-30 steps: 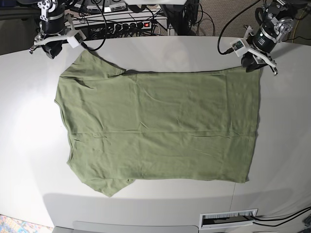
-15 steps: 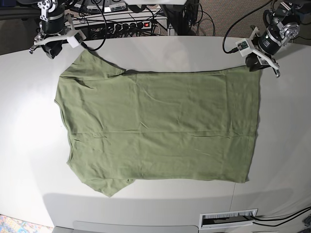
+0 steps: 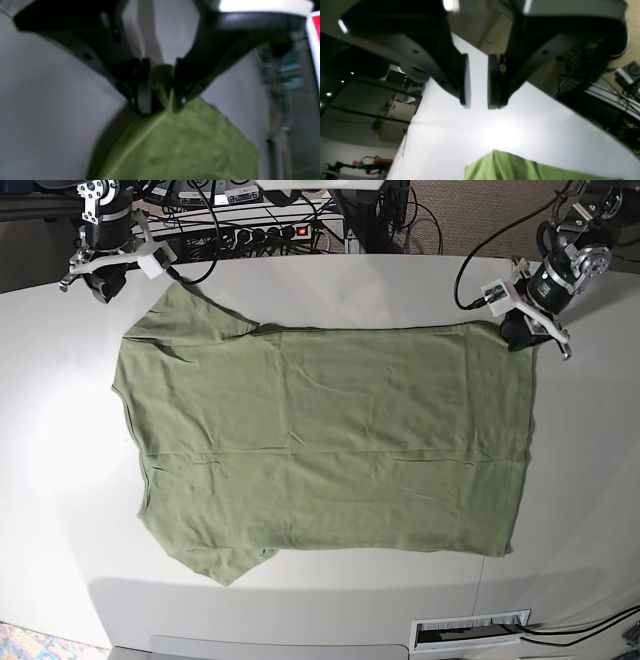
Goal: Fold the T-shirt properly
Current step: 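Lower the left gripper and grasp the shirt's shoulder corner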
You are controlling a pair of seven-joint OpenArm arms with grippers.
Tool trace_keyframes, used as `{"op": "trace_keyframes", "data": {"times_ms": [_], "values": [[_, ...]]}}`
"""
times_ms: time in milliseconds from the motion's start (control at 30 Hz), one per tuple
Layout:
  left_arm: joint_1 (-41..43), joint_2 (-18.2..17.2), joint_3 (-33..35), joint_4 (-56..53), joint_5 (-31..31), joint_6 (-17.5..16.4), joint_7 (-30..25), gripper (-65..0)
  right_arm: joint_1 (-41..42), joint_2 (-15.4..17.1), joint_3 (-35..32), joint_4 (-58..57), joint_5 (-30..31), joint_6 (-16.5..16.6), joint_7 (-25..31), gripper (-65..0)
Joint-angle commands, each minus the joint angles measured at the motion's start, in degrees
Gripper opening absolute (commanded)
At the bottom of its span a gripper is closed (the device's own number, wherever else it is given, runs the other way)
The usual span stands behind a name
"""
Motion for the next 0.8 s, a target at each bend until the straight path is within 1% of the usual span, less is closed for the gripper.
{"op": "trace_keyframes", "data": {"times_ms": [0, 33, 100, 167, 200, 333, 433, 567, 667, 767], "values": [[-0.5, -0.4, 2.8, -1.2, 0.2, -3.5, 2.4, -48.6, -0.3, 0.6, 0.3, 0.8, -1.7, -0.8, -0.2, -52.2], [-1.4, -0.4, 4.7, -1.6, 1.2, -2.6, 3.4, -49.9, -0.3, 0.6, 0.3, 0.8, -2.2, -0.9, -0.6, -52.2], [-2.8, -0.4, 7.5, -1.6, 2.8, -1.2, 4.9, -55.6, -0.3, 0.6, 0.3, 0.8, -2.2, -2.3, -1.0, -52.2], [-3.1, -0.4, 8.7, -1.5, 3.9, 0.6, 4.8, -61.4, -0.3, 0.6, 0.3, 0.8, -2.2, -3.5, -1.4, -52.2], [-3.1, -0.4, 8.8, -1.4, 3.9, 0.9, 4.8, -64.5, -0.3, 0.6, 0.3, 0.8, -2.2, -3.6, -1.7, -52.2], [-3.0, -1.2, 8.8, -1.4, 3.9, 0.9, 5.7, -65.0, -0.3, 0.6, 0.3, 0.8, -2.2, -3.3, -1.5, -52.2], [-2.6, -3.2, 8.8, -1.3, 3.9, 0.9, 6.8, -65.0, -0.3, 0.6, 0.3, 0.8, -1.9, -0.7, -1.5, -52.1], [-0.4, -6.2, 8.8, 0.7, 4.2, 1.0, 8.6, -65.0, -0.3, 0.7, 0.3, 0.8, 0.2, 1.9, -1.3, -52.1], [1.9, -7.5, 8.8, 3.0, 4.8, 1.0, 9.4, -65.0, -0.3, 0.8, 0.3, 0.8, 0.4, 1.9, -1.1, -52.1], [3.0, -7.5, 8.8, 4.5, 4.8, 1.0, 9.6, -65.0, -0.3, 0.8, 0.3, 0.8, 0.4, 1.9, -0.9, -52.1]]}}
